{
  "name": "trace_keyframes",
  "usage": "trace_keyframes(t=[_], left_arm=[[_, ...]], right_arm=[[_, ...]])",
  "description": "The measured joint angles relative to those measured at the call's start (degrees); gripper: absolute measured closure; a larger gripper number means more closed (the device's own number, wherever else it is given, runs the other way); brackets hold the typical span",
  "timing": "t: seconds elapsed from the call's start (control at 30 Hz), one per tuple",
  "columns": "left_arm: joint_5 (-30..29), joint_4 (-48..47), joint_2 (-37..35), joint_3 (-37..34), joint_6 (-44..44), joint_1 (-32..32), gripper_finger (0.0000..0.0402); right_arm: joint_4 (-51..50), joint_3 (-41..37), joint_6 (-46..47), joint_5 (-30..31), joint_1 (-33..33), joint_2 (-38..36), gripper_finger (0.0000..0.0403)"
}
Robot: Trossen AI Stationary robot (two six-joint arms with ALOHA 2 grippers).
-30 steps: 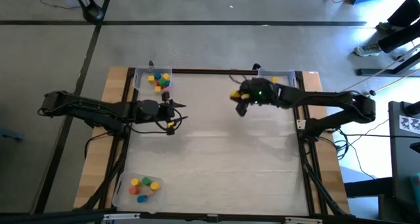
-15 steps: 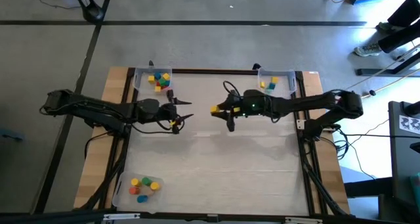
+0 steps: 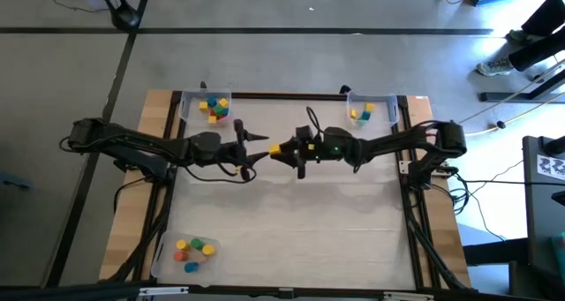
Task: Sort blocks by size
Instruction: Put the yellow cube block into the top left transparent bin
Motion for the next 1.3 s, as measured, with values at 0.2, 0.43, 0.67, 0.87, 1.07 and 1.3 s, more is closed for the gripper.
trace_keyframes(t=[0.2,0.43,0.67,0.87,1.07,1.3], left_arm=[[2.73,0.82,-0.02,0.02,1.52,-0.02,0.0191],[2.8,1.82,-0.02,0.02,1.77,-0.02,0.0191],[5.67,2.41,-0.02,0.02,4.82,-0.01,0.0192],[8.89,4.11,-0.07,0.02,7.66,0.0,0.0192],[10.1,6.44,-0.07,0.02,7.98,-0.07,0.0192],[10.08,5.91,-0.07,0.0,8.56,0.02,0.0192]], right_arm=[[3.16,0.33,0.89,1.92,0.22,0.65,0.0274],[2.62,1.36,1.26,2.11,0.15,0.65,0.0274],[1.89,1.36,2.68,3.53,0.19,0.65,0.0274],[1.88,1.35,3.81,4.17,0.24,0.65,0.0274],[3.4,1.37,5.36,5.64,0.19,1.77,0.0274],[3.89,5.24,5.7,0.6,0.19,4.62,0.0274]])
